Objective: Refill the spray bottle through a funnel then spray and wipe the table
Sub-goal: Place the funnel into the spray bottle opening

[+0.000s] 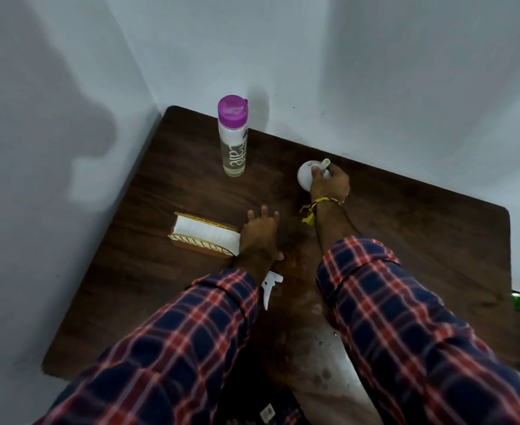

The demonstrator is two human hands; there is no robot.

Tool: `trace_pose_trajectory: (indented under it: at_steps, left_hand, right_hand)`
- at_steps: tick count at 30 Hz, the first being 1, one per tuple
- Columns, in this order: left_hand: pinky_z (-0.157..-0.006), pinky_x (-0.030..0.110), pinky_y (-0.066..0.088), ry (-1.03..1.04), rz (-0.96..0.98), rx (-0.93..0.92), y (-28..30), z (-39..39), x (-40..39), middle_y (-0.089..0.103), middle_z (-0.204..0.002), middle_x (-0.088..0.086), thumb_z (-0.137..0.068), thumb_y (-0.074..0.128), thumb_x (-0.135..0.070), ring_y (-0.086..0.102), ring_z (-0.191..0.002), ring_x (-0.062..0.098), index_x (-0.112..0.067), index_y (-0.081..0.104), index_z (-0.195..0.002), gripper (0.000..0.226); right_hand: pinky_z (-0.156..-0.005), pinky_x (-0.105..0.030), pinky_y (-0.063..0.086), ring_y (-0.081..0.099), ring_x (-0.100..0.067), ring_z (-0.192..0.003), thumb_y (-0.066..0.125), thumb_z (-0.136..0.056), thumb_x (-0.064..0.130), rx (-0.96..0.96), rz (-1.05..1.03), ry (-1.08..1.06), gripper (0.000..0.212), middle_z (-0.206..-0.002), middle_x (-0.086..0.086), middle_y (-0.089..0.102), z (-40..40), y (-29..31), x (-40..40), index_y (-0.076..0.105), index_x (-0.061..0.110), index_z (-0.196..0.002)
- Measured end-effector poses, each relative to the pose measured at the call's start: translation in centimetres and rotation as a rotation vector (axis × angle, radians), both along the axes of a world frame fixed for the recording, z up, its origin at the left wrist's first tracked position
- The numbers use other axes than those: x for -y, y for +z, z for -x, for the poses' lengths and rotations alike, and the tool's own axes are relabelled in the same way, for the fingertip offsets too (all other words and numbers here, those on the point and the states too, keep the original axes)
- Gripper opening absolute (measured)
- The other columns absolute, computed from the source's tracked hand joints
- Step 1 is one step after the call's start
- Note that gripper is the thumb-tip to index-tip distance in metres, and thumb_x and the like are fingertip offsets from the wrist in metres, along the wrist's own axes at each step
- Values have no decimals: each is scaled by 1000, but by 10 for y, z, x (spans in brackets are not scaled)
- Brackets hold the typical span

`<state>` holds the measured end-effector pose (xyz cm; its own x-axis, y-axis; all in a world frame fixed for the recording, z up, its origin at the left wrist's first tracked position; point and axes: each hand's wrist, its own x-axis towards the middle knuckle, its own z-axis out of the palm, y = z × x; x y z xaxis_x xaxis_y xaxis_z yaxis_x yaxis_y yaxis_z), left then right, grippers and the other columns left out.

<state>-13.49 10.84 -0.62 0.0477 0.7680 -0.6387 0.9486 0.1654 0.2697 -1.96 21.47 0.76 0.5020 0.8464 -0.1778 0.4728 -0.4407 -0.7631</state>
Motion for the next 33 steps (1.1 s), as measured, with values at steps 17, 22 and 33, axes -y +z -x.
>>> trace_pose_trajectory:
  at_steps: [17, 22, 33]
  left_hand:
    - [-120, 41, 10, 95, -348, 249, 40, -18, 63, 38, -153, 8, -87, 69, -26, 20, -147, 29, -18, 41, -145, 65]
    - [-118, 37, 22, 101, -294, 550, 76, -59, 126, 28, -158, 3, -68, 87, -27, 19, -148, 23, -26, 31, -150, 99]
    - [-111, 49, 38, 108, -184, 694, 85, -128, 160, 35, -154, -9, -44, 91, -54, 33, -141, 17, -42, 28, -145, 120]
  right_hand:
    - [-48, -31, 54, 63, -39, -90, 67, -91, 32, -1004, 151, -77, 40, -108, -22, 64, -54, 143, 156, 63, 0, -114]
    - [-71, -35, 54, 67, -30, -105, 49, -79, 73, -1407, 244, 309, 66, -125, -20, 66, -107, 183, 195, 57, 19, -116]
    - [-37, -19, 48, 62, -18, -60, 65, -93, 15, -408, 15, 191, 28, -87, -15, 67, -193, 170, 254, 65, -8, -110]
